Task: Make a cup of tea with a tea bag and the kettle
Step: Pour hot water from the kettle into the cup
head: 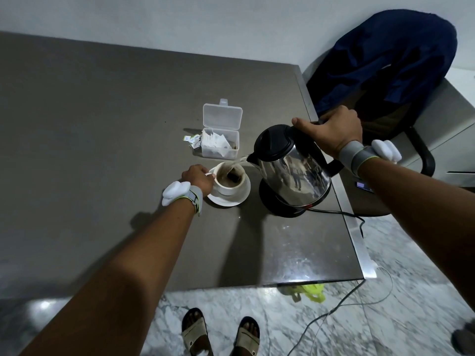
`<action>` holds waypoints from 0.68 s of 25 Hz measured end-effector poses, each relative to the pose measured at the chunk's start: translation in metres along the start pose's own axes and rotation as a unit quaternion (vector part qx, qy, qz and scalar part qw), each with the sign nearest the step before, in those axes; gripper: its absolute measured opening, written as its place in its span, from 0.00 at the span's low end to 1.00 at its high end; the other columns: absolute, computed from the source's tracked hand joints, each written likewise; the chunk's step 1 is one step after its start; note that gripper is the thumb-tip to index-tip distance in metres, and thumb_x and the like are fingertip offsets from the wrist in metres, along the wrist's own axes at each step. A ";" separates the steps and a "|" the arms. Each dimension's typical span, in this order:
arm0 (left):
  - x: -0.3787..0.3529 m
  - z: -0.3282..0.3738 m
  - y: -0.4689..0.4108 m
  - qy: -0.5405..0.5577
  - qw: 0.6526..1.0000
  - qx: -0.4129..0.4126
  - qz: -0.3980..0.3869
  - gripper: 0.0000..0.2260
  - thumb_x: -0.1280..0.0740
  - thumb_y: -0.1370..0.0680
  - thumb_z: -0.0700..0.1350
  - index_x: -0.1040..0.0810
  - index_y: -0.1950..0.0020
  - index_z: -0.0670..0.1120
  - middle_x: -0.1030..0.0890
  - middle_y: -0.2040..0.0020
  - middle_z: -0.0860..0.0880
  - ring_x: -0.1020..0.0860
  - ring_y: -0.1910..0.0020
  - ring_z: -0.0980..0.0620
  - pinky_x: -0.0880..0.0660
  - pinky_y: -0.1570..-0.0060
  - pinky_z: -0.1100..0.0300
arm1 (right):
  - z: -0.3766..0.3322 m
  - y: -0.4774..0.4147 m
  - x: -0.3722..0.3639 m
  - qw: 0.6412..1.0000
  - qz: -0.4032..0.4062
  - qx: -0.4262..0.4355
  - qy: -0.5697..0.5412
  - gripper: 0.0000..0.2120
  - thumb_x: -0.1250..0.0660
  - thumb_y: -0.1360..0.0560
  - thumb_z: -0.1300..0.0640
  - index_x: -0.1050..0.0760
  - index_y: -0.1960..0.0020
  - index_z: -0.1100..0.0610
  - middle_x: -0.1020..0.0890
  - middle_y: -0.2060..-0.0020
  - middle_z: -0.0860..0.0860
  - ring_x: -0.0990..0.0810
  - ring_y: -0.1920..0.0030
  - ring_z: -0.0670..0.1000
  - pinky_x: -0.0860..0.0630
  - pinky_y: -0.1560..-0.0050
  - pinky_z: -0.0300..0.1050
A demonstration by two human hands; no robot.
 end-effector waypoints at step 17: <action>0.001 0.003 -0.002 -0.026 1.000 0.000 -0.004 0.13 0.29 0.23 0.48 0.18 0.41 0.44 0.19 0.38 0.40 0.23 0.38 0.39 0.27 0.38 0.54 | 0.002 -0.004 0.006 1.000 -0.003 0.003 0.014 0.34 0.37 0.39 0.21 0.34 0.77 0.53 0.30 0.76 0.51 0.30 0.69 0.55 0.35 0.67 0.47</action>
Point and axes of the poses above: each hand's wrist, its own y-axis away from the middle knuckle, its own x-axis out of the back of the hand, z = x × y, the point moved 4 cm from there along -y, towards the middle knuckle
